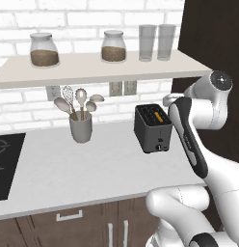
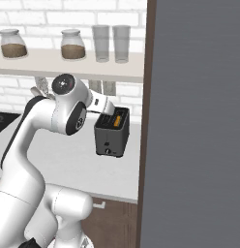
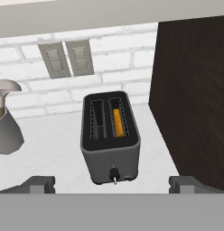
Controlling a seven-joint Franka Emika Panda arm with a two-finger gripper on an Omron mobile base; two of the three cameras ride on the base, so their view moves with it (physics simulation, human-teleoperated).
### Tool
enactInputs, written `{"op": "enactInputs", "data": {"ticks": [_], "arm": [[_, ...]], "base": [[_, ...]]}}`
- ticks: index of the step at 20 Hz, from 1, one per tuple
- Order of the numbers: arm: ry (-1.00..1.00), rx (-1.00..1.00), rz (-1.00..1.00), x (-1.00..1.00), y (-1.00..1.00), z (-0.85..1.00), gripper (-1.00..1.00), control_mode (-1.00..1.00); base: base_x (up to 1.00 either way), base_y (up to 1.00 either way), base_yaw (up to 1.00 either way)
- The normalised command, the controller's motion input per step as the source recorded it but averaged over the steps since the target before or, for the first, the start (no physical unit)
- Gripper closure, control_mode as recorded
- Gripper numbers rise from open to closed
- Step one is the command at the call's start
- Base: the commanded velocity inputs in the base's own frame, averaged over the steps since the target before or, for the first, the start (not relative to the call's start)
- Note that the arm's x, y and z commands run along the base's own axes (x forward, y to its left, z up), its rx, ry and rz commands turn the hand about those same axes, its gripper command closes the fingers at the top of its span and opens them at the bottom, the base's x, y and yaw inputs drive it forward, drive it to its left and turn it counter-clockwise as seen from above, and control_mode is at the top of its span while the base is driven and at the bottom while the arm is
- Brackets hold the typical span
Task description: Start the toaster. Once the lever pops up, take the bread to the plate on the dining counter.
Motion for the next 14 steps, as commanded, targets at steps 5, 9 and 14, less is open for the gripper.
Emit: {"op": "enactInputs", "data": {"ticks": [5,9,14], "arm": [[0.0,0.0,0.0,0.0,0.0,0.0,-1.0,-1.0],[0.0,0.0,0.0,0.0,0.0,0.0,-1.0,-1.0],[0.0,0.0,0.0,0.0,0.0,0.0,-1.0,-1.0]], "base": [[0.0,0.0,0.0],[0.0,0.0,0.0],[0.0,0.0,0.0]]}}
